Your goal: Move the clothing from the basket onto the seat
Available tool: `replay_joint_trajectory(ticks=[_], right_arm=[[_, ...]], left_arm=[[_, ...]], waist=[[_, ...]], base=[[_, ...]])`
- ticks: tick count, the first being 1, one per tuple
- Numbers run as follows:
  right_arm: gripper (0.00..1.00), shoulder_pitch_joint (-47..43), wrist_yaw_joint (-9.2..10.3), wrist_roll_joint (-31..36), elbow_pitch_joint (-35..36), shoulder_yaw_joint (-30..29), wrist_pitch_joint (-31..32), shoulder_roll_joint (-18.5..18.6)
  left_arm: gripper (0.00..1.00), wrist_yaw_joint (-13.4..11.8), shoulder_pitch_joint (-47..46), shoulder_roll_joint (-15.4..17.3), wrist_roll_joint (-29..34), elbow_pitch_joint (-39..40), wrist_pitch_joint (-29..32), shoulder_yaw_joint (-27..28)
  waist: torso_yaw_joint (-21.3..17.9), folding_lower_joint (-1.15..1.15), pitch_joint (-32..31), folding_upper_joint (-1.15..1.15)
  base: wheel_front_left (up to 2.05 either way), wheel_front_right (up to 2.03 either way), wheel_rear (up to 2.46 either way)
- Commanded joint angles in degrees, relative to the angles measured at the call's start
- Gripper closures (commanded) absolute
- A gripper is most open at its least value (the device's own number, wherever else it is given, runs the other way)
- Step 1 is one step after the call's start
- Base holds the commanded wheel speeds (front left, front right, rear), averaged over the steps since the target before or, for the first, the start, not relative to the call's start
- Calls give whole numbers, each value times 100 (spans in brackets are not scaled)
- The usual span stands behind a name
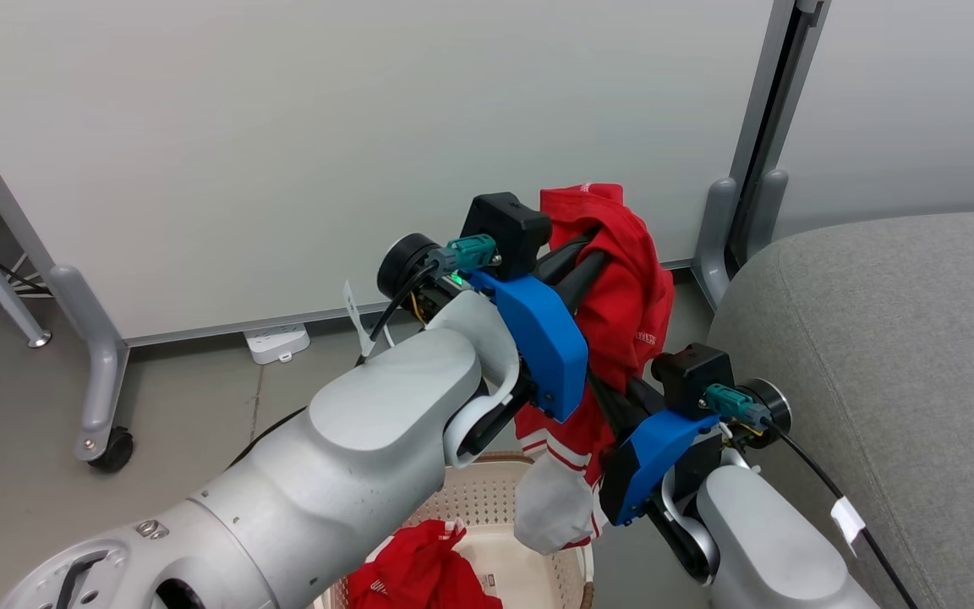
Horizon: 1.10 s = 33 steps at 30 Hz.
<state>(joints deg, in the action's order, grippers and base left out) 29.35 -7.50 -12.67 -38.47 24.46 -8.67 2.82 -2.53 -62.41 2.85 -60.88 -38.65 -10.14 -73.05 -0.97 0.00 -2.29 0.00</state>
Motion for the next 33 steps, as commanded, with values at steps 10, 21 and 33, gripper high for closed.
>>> replay_joint_trajectory(ticks=[10,21,33], right_arm=[[100,146,2,-64,-41,69,-61,12],[100,33,2,80,11,-41,-85,12],[100,-157,2,287,137,-307,-24,12]], left_arm=[[0,-80,133,7,-182,-32,-279,105],[0,-49,1728,479,1229,736,-507,1273],[0,506,4248,968,3050,2085,-509,3095]], waist=[[-33,0,3,0],[-46,0,39,0],[41,0,53,0]], base=[[0,0,0],[0,0,0],[0,0,0]])
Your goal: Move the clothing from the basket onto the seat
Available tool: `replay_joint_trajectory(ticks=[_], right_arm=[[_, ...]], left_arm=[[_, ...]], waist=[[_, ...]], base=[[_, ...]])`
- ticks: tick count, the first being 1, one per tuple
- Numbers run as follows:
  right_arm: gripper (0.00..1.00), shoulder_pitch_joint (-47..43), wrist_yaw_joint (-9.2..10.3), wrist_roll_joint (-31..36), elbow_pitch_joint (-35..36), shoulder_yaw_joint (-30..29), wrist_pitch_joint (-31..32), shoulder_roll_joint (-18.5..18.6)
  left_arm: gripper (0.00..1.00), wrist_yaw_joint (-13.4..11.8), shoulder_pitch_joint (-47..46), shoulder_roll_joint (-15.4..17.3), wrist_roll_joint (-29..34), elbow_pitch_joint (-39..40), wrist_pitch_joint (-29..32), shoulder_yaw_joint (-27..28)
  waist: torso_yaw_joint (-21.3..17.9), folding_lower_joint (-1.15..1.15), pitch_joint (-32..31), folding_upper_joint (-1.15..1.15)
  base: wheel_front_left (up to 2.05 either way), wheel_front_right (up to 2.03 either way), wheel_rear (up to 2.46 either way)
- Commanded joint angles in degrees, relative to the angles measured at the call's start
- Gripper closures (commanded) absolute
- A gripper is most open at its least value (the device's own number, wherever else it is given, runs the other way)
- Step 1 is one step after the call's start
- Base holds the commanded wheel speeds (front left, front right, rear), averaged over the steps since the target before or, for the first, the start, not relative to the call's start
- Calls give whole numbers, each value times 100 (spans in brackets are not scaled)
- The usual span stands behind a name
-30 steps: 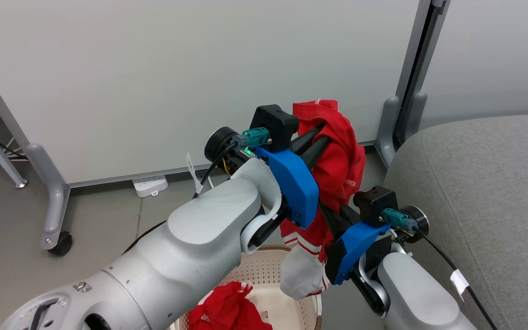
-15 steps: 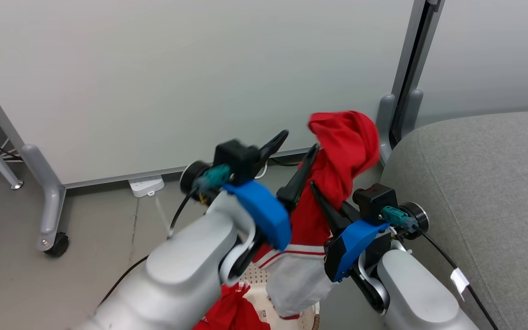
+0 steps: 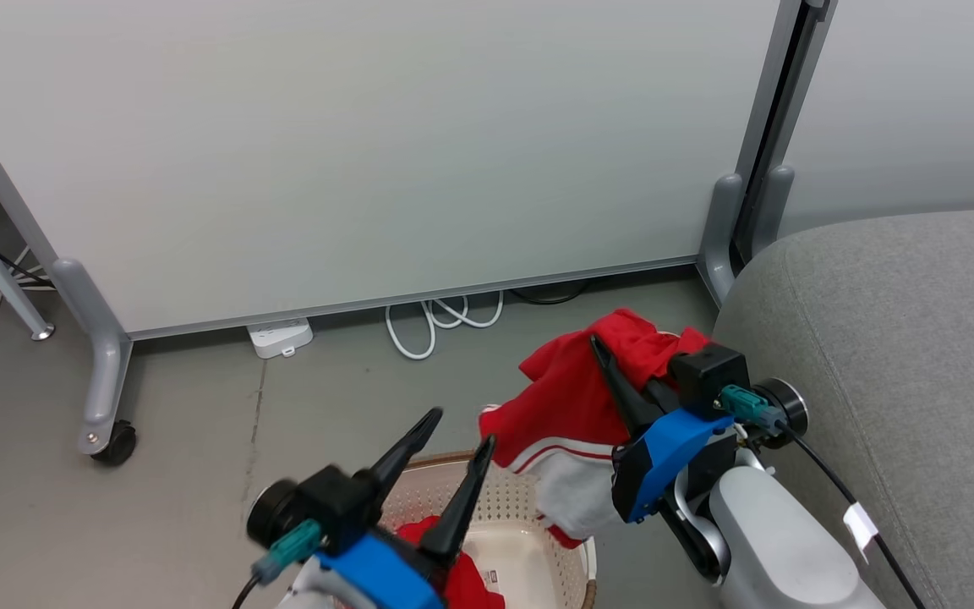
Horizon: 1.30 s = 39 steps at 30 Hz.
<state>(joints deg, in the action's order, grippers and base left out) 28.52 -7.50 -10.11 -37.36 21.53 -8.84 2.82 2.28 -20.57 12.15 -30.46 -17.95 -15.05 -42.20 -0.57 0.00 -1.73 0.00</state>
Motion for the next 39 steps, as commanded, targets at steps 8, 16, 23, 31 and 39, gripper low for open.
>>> replay_joint_trajectory(ticks=[8,16,23,31,39], right_arm=[[100,-188,2,137,116,-201,58,12],[100,-264,2,110,227,-231,104,12],[100,-256,2,106,267,-220,125,12],[100,-160,2,154,314,-246,150,12],[100,-186,2,140,264,-237,134,11]], left_arm=[[0,227,944,-98,515,196,-19,924],[0,399,1157,-289,856,126,-19,1348],[0,484,1204,-405,1052,62,-19,1552],[0,512,1188,-474,1163,75,-19,1657],[0,520,1126,-465,1209,66,-19,1550]], waist=[[81,0,-30,0],[69,0,3,0],[-195,0,54,0],[-860,0,132,0],[-1739,0,167,0]], base=[[0,0,0],[0,0,0],[0,0,0],[0,0,0],[0,0,0]])
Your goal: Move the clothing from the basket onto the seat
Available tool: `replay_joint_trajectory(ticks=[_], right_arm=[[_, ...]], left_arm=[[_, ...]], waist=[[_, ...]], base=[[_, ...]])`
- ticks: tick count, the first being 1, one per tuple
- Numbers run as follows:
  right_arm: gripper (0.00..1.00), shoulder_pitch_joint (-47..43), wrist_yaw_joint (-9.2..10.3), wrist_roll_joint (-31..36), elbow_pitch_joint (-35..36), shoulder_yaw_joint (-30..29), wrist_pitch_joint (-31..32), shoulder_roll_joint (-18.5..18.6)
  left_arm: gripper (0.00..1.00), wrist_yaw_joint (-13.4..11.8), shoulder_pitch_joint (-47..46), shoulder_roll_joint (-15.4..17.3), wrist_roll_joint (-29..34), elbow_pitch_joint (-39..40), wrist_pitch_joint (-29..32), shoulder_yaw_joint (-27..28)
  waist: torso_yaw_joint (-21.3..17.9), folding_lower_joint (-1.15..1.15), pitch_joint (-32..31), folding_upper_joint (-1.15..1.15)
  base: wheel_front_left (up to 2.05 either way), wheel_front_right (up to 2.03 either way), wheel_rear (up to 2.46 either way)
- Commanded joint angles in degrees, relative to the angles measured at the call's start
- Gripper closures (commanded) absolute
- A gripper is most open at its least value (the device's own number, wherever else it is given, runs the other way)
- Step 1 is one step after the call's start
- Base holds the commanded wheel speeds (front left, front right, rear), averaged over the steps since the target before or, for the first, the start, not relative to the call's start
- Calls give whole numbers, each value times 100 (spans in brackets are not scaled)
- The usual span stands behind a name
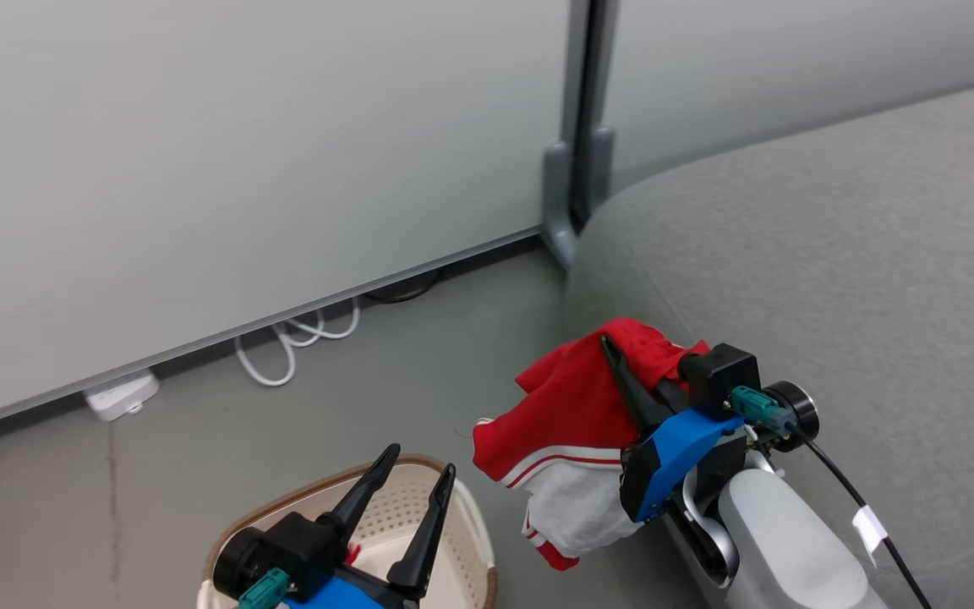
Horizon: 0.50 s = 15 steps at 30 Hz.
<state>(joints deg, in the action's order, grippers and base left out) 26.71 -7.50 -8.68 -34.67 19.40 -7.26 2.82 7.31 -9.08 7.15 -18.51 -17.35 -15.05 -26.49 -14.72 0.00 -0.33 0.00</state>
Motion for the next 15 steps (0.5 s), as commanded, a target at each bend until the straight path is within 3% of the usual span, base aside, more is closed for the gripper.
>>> replay_joint_trajectory(ticks=[1,8,15], right_arm=[[100,-11,2,-4,-14,-5,-22,9],[100,-78,2,39,12,-121,-37,10],[100,-155,2,120,47,-272,-20,9]], left_arm=[[0,18,-33,34,0,16,-19,-20],[0,19,-93,57,-43,19,-19,-144],[0,20,-142,77,-56,-2,-19,-233]], waist=[[-442,0,31,0],[-1058,0,86,0],[-1336,0,140,0]], base=[[0,0,0],[0,0,0],[0,0,0]])
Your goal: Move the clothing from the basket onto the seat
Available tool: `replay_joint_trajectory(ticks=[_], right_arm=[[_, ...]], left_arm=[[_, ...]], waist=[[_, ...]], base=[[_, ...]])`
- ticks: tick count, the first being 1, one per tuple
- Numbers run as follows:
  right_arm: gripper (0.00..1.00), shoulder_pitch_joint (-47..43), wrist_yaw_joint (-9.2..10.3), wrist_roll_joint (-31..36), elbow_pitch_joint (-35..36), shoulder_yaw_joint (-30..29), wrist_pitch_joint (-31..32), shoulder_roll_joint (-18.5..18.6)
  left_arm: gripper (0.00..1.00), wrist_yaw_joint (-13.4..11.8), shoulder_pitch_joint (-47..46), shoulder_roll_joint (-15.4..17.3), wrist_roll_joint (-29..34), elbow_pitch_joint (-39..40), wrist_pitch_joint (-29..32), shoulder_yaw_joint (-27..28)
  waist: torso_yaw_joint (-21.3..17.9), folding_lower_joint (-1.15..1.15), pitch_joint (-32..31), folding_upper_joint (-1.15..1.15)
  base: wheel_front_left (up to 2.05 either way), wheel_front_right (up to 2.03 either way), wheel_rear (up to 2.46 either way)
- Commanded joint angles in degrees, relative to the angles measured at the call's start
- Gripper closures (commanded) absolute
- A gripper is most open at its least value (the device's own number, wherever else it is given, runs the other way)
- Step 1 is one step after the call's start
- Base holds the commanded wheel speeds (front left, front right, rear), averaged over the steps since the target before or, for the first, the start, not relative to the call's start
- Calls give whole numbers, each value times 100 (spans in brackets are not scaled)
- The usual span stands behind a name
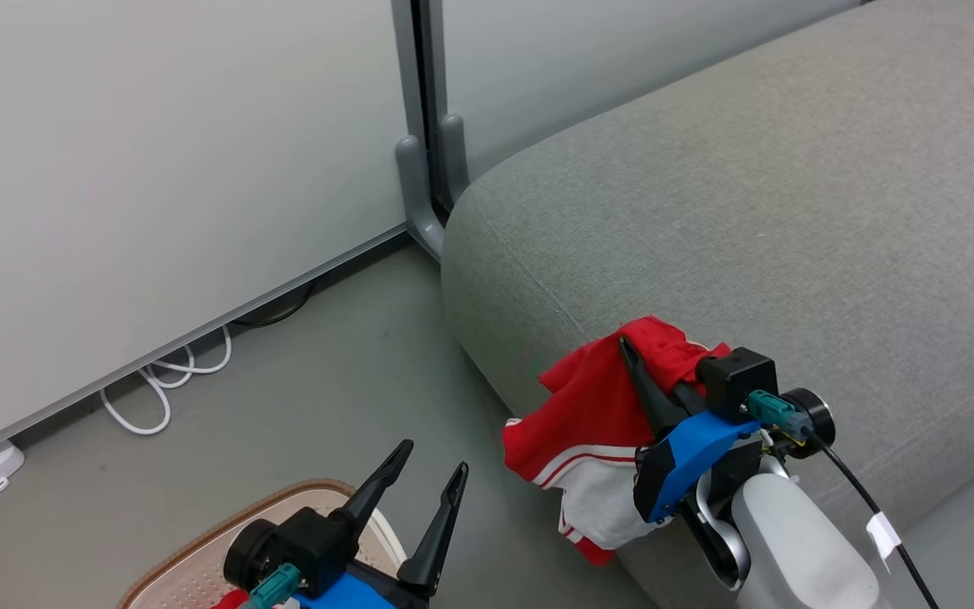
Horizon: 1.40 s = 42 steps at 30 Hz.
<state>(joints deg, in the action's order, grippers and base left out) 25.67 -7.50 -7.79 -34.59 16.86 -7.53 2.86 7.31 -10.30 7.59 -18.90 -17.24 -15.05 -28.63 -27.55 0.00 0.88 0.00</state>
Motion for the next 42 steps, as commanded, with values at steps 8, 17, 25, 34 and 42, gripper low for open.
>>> replay_joint_trajectory(ticks=[8,17,25,34,42], right_arm=[[100,-88,2,80,95,-181,30,5],[100,1025,2,-268,4,-1229,470,29],[100,2757,2,-440,-21,-2227,914,937],[100,3515,1,-188,-82,-3338,939,2138],[100,3054,2,37,-903,-3853,516,2047]], left_arm=[[0,20,-65,24,-24,-5,-19,-73],[0,20,-359,167,82,69,-19,-157],[0,20,-1097,402,198,186,-19,-642],[0,20,-2066,675,293,617,-19,-1061],[0,20,-2479,673,471,915,-19,-1143]], waist=[[-50,0,87,0],[181,0,621,0],[760,0,1634,0],[1401,0,2966,0],[1625,0,3594,0]], base=[[0,0,0],[0,0,0],[0,0,0],[0,0,0],[0,0,0]])
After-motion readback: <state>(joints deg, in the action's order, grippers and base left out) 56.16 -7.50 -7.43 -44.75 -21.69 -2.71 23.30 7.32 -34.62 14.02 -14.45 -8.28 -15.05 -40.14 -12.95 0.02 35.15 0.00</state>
